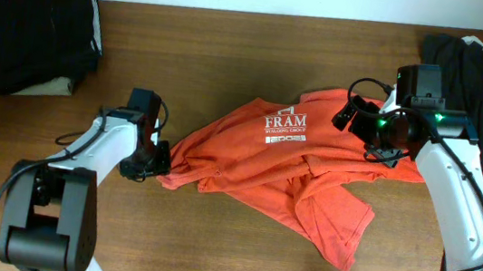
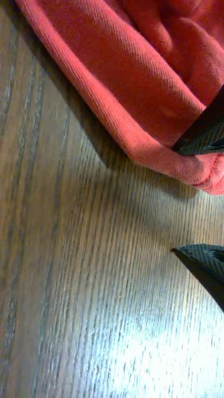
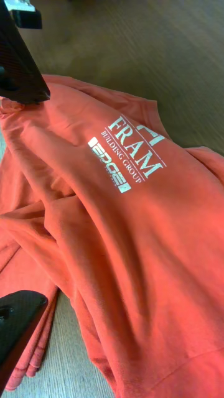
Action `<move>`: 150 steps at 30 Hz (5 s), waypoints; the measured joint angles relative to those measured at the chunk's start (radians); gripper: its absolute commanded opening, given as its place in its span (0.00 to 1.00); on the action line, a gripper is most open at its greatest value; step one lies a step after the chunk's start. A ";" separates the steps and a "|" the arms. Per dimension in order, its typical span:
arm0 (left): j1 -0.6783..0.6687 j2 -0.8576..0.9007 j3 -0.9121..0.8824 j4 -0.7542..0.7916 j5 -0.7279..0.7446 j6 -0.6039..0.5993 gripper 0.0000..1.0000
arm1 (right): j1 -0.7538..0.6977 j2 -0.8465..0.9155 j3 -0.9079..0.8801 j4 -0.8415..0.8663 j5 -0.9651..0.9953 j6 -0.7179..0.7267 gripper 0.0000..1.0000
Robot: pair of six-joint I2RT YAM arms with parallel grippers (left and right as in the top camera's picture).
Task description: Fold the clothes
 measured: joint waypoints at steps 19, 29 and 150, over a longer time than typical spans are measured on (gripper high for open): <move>0.223 -0.029 0.168 -0.091 0.007 -0.002 0.00 | 0.000 0.000 0.000 0.023 -0.030 0.018 0.99; 0.679 -0.138 0.170 -0.124 0.011 -0.092 0.00 | 0.009 0.034 0.000 -0.087 -0.050 -0.116 0.99; 0.506 -0.409 0.796 -0.529 0.133 -0.034 0.00 | 0.245 0.055 1.032 -0.626 0.286 -0.180 0.04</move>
